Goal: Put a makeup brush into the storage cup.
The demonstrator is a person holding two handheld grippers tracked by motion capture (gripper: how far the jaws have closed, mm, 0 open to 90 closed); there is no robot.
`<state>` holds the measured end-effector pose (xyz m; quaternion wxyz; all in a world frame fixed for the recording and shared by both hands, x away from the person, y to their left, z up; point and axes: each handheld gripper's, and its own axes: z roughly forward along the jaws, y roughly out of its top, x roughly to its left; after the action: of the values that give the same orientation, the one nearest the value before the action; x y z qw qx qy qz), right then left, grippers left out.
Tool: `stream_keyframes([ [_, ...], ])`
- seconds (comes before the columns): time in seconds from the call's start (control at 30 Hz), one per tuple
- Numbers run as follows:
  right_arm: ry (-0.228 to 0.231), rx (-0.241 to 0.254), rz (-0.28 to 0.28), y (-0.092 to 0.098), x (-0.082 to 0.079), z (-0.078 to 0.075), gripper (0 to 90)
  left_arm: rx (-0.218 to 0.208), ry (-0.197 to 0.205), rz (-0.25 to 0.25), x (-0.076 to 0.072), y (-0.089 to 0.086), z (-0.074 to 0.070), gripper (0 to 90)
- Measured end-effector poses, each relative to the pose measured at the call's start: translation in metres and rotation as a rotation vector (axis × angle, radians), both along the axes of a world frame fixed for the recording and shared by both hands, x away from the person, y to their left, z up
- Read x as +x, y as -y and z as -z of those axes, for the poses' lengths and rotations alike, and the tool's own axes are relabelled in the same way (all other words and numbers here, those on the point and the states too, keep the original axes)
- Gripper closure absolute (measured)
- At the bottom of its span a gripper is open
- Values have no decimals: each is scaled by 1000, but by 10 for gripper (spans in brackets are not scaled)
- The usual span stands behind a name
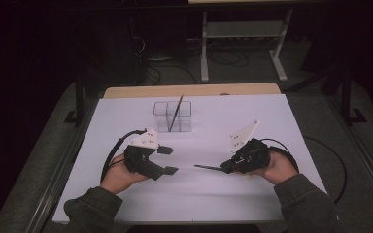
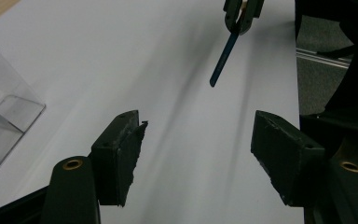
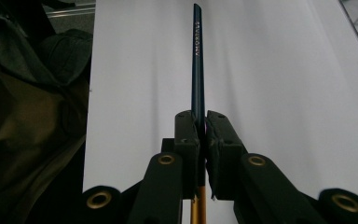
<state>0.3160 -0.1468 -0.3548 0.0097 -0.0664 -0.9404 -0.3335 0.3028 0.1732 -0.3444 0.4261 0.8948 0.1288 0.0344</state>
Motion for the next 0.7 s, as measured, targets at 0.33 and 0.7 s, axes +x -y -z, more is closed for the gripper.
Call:
stream_keyframes([
  [0.33, -2, -7, -50, -23, 3, -5, 831, 1, -1, 35, -1, 4, -3, 395],
  [0.7, 3, -8, -94, -42, 3, -7, 831, 15, -6, 79, -3, 16, -6, 456],
])
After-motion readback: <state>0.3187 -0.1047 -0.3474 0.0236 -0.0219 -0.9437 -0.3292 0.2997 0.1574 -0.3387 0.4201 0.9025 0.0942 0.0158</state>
